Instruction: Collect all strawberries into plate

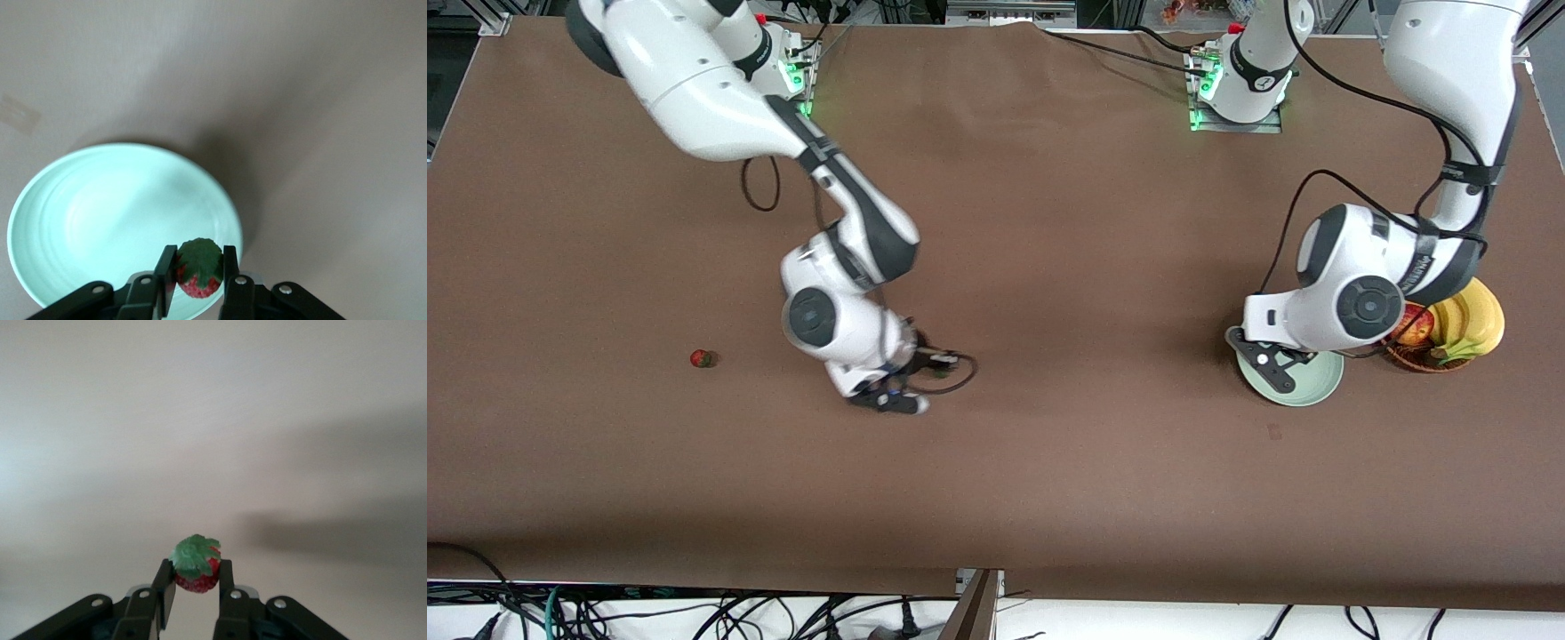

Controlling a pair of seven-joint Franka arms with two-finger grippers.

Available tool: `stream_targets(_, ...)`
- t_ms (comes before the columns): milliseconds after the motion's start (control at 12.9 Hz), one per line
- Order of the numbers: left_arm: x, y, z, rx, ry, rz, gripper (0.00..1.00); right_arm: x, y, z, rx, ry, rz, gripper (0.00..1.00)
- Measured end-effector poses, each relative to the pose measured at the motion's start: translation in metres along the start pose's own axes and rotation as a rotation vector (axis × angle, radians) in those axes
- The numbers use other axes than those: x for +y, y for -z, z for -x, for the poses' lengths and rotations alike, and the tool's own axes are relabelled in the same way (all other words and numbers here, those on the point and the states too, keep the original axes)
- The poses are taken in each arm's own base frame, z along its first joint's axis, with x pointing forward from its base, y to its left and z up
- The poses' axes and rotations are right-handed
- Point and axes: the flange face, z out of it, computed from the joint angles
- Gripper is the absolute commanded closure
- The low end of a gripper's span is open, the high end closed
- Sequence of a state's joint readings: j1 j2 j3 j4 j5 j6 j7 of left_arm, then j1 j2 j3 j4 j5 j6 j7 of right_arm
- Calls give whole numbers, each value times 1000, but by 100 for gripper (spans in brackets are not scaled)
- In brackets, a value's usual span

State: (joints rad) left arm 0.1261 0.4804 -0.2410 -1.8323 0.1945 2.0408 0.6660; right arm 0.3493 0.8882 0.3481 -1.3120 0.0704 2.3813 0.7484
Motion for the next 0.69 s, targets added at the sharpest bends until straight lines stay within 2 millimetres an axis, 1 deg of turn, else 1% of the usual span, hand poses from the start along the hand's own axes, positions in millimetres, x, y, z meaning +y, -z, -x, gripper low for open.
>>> stream_targets(77,-11,-9,10,-2,-37,16,95,-27,-13,25,37,-35,-58,87)
stream_targets(154,-21,-22,19,2,-73,29,94,-51,-27,52,65,-65,-117,87)
stream_targets(232,-30,-35,25,15,-101,34,88,-70,-40,76,79,-81,-163,87)
stream_targets(309,-38,-47,30,28,-117,37,77,-84,-52,98,84,-82,-197,87)
stream_targets(386,-42,-56,35,35,-125,42,24,-96,-63,117,86,-74,-222,87)
stream_targets(463,-45,-62,37,38,-131,47,0,-106,-75,134,88,-69,-240,87)
stream_targets(541,-45,-63,37,40,-133,48,0,-112,-87,147,92,-65,-251,87)
stream_targets(695,-42,-61,33,44,-142,46,0,-120,-107,164,108,-60,-267,87)
